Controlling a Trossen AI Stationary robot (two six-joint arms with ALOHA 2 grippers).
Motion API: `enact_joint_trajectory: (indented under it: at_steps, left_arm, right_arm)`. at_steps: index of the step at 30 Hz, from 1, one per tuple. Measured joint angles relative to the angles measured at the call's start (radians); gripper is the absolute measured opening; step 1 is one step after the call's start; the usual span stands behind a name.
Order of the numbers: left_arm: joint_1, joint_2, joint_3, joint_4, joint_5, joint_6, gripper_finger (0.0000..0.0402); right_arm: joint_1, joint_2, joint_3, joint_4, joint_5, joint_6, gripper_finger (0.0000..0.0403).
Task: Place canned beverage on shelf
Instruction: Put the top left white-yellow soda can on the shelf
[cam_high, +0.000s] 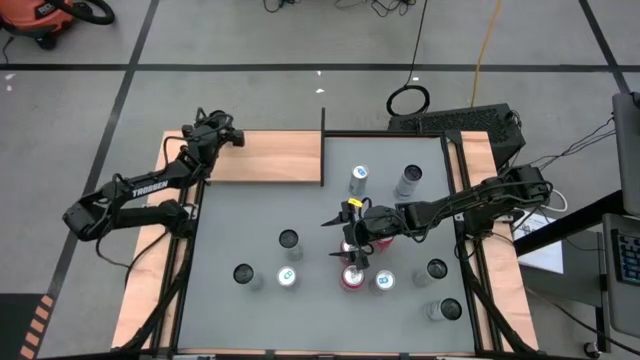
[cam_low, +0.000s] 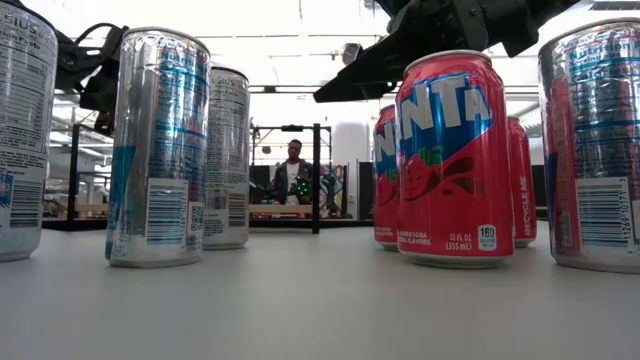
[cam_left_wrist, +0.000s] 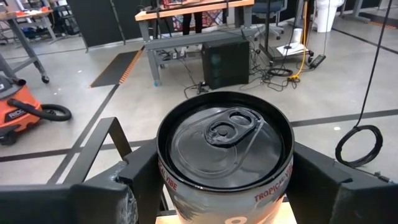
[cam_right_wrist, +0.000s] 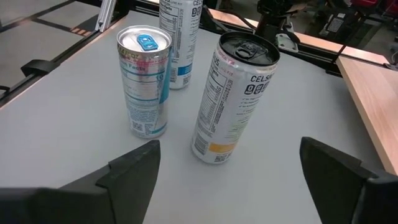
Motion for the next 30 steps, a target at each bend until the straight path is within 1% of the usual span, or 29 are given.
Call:
enact_joint_trajectory:
  at_steps: [6,9,20,22,26,30]
  left_arm:
    - [-0.001,0.000,-0.001,-0.002,0.001,0.001,0.0293]
    - [-0.001,0.000,-0.001,-0.003,0.001,0.001,0.0302]
    - [-0.013,0.000,-0.003,0.008,-0.007,0.005,0.0305]
    - [-0.024,-0.002,-0.003,0.020,-0.022,0.003,0.0305]
    - [-0.051,-0.008,0.000,0.021,-0.090,0.016,0.0305]
    - [-0.064,-0.028,0.001,0.033,-0.108,0.041,0.0305]
  right_arm:
    - [0.000,0.000,0.000,0.000,0.000,-0.004,0.0320]
    - [0.000,0.000,0.000,0.000,0.000,-0.005,0.0320]
    - [0.000,0.000,0.000,0.000,0.000,-0.008,0.0320]
    - [0.000,0.000,0.000,0.000,0.000,-0.008,0.0320]
    - [0.000,0.000,0.000,-0.001,0.000,-0.007,0.0320]
    - [0.000,0.000,0.000,-0.001,0.000,-0.004,0.0320]
